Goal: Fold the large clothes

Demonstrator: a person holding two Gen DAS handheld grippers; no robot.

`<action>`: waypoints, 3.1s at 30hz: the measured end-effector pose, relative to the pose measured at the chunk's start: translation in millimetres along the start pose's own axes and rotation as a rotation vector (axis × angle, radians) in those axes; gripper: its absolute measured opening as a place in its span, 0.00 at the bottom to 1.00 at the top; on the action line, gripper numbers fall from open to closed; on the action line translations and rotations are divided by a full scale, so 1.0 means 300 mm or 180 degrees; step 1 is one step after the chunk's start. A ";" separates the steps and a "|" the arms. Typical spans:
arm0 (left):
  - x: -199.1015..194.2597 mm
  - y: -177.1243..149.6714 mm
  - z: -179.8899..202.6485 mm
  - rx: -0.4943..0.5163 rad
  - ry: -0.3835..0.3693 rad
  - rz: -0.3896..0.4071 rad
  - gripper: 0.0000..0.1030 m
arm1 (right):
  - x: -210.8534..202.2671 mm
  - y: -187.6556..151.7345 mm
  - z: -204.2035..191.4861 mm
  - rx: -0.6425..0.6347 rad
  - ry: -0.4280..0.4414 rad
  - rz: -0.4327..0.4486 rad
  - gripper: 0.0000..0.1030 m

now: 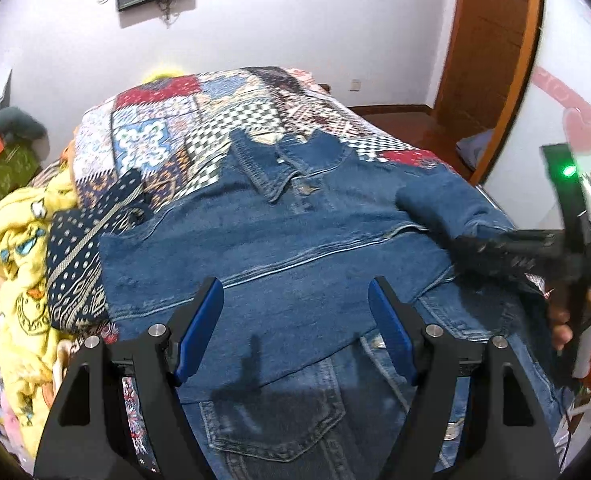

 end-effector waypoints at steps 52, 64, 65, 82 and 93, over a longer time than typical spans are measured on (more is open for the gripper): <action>0.317 0.295 0.816 0.1001 -0.0958 -0.0149 0.09 | -0.301 -0.282 0.522 0.1041 -0.0747 0.0257 0.53; 0.220 0.209 0.242 0.0278 -0.0479 -0.0254 0.09 | -0.224 -0.126 0.294 0.0366 -0.0539 0.0246 0.57; 0.231 0.181 0.224 0.0276 -0.0438 -0.0324 0.09 | -0.208 -0.121 0.276 0.0308 -0.0522 0.0219 0.58; 0.230 -0.063 0.223 0.0883 -0.0117 -0.0692 0.46 | -0.035 -0.179 0.176 0.0005 -0.0391 -0.0356 0.58; 0.326 0.006 0.488 0.1317 -0.0342 -0.0742 0.55 | -0.147 -0.186 0.196 0.0030 -0.0444 -0.0132 0.58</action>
Point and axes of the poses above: each gripper's, at about its wrist camera, not at the fingertips, and x roughly the way its jaws point, z to its right, y to its top, the point moved 5 cm from there along x, roughly the way its jaws point, and after that the axes turned 7 degrees about -x, right-handed, at the moved point
